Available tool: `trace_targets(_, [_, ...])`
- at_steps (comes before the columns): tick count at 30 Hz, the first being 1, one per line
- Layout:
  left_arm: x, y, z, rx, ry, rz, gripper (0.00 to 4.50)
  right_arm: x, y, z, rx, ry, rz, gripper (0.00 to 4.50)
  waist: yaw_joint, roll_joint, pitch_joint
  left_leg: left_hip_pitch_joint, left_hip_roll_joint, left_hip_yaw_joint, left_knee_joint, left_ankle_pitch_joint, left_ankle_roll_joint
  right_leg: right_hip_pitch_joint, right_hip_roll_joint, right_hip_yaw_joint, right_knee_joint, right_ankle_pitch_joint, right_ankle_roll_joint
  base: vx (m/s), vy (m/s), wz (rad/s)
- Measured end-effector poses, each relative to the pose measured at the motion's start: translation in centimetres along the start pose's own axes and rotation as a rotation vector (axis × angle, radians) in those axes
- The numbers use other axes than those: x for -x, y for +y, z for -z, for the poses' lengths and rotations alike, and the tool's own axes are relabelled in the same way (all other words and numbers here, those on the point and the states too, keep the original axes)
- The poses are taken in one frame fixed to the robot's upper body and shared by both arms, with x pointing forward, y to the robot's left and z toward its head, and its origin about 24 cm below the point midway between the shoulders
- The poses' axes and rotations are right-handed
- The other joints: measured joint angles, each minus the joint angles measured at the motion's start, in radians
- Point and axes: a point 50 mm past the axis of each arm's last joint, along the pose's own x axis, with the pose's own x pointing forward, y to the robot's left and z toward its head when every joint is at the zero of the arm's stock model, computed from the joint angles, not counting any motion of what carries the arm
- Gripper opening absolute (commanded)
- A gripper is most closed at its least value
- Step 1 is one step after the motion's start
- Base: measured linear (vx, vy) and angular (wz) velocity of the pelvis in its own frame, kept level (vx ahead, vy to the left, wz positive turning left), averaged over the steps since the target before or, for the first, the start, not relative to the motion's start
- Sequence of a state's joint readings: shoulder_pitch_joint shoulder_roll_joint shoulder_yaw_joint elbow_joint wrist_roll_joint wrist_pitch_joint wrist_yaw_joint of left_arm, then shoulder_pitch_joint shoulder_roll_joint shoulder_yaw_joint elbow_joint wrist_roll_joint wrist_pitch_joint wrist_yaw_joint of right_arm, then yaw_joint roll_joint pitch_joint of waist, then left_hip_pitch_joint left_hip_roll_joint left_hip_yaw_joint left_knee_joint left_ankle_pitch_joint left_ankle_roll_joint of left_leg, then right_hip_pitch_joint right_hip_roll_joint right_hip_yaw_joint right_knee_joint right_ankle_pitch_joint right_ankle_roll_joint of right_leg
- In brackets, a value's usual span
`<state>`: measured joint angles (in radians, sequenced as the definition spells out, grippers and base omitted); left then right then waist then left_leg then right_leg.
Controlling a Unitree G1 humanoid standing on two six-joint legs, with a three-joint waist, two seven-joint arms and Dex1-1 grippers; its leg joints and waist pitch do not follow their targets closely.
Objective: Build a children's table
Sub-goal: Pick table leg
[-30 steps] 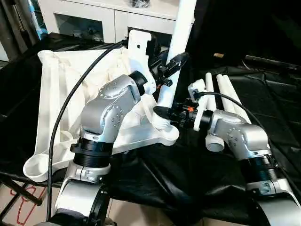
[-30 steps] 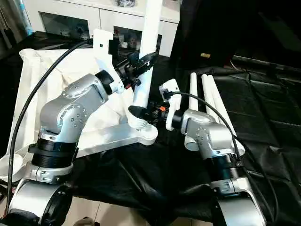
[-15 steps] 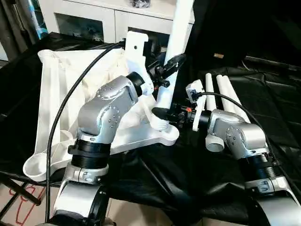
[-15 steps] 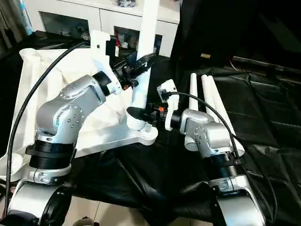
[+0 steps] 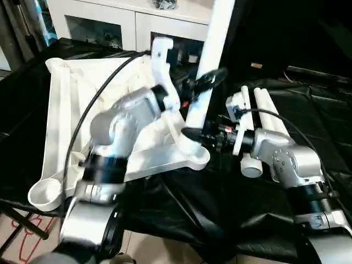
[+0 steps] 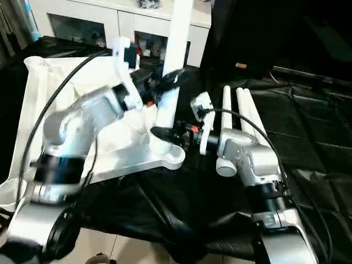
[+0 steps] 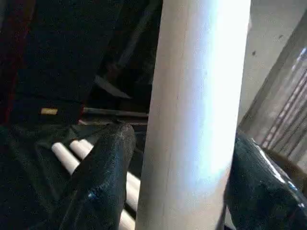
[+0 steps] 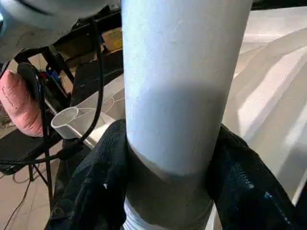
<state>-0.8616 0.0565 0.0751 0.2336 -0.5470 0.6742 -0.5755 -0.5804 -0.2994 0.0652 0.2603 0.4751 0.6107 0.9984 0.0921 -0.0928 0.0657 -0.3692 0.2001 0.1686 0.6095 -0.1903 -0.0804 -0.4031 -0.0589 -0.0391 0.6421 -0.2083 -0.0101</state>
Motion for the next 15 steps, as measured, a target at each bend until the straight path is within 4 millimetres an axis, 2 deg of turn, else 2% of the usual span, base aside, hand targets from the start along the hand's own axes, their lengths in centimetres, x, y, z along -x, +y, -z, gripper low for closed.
trace_targets(2, [-0.1, -0.2, -0.2, 0.022, -0.013, 0.025, 2.50, 0.3, 0.2, -0.1, 0.004, -0.003, -0.013, 1.95, 0.000, 0.000, 0.000, 0.000, 0.000, 0.000, 0.000, 0.000, 0.000, 0.000, 0.000, 0.000, 0.000, 0.000, 0.000, 0.000, 0.000, 0.00])
trace_targets(4, [-0.1, -0.3, -0.3, 0.052, -0.020, 0.054, 2.11, 0.6, 0.3, -0.1, -0.004, -0.009, -0.034, 1.95, 0.000, 0.000, 0.000, 0.000, 0.000, 0.000, 0.000, 0.000, 0.000, 0.000, 0.000, 0.000, 0.000, 0.000, 0.000, 0.000, 0.000, 0.00])
trace_targets(9, [0.1, -0.2, -0.3, 0.069, -0.008, 0.077, 1.88, 1.1, 0.6, 0.1, -0.018, -0.006, -0.058, 1.95, 0.000, 0.001, 0.000, 0.001, 0.001, 0.000, 0.000, 0.000, -0.001, 0.000, 0.000, -0.001, 0.000, 0.001, -0.001, 0.000, 0.000, 0.00])
trace_targets(14, [0.1, -0.2, -0.2, 0.066, -0.005, 0.069, 1.85, 1.1, 0.6, 0.1, -0.021, -0.004, -0.058, 1.95, 0.000, 0.001, 0.000, 0.000, 0.001, 0.000, 0.000, 0.001, -0.002, 0.001, 0.000, -0.002, 0.000, 0.001, -0.002, 0.000, 0.000, 0.00])
trace_targets(15, [0.2, -0.1, -0.3, 0.057, -0.001, 0.058, 1.85, 1.1, 0.5, 0.2, -0.020, -0.003, -0.055, 2.51, 0.000, 0.001, 0.000, 0.000, 0.002, 0.000, 0.000, 0.001, -0.003, 0.001, 0.000, -0.002, 0.000, 0.001, -0.002, 0.000, 0.000, 0.00])
